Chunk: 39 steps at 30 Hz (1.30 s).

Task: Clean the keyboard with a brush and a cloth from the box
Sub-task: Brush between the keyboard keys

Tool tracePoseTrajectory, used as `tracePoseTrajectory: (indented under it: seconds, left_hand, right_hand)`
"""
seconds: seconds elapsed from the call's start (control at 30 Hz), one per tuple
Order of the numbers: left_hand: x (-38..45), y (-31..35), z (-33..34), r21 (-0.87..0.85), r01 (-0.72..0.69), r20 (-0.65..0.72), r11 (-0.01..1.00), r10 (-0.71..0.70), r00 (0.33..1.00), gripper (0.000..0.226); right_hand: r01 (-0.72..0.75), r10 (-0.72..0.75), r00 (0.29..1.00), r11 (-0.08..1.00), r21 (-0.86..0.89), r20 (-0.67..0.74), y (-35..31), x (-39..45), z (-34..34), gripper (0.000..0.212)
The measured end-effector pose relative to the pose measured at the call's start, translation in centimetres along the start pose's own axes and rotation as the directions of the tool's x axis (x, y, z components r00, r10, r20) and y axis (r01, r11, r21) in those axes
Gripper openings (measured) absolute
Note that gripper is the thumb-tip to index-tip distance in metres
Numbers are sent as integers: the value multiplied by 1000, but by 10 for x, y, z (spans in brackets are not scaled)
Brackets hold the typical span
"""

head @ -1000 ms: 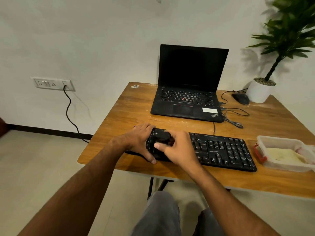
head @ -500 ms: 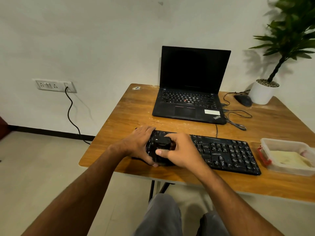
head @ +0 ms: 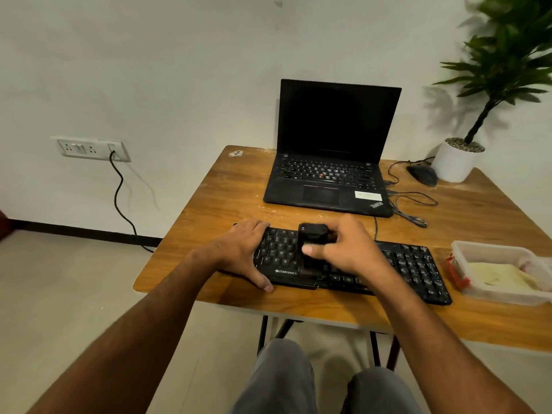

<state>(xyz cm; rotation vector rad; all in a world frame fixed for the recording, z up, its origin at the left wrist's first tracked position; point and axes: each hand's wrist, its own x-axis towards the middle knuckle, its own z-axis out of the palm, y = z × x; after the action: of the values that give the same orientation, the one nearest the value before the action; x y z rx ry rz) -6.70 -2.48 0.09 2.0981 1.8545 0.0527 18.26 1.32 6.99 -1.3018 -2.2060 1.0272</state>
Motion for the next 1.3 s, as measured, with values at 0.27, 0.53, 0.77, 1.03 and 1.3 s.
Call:
tracePoseTrajectory:
  seconds: [0.27,0.53,0.77,1.03,1.3]
  left_hand:
    - [28,41,-6,54,-99,49,994,97,994,133]
    - [36,47,-4,-2,-143,50,990,143,988,126]
    - [34,50,-5,-11,-127,67,992,128,990,129]
    - [36,50,-4,-38,-116,70,993,118,991,132]
    - [37,42,2,-54,-151,30,987,152,988,131]
  right_hand:
    - [13,-7,997,997,74,-78,20,-4,7,17]
    - [16,-12,998,998,64,-64,19,1,-26,25]
    - [-38,38,997,999,9,-68,33,10,-21,30]
    - [-52,88,980,978,200,-177,34,29,-47,21]
    - [-89,104,974,993,83,-200,47,48,-18,25]
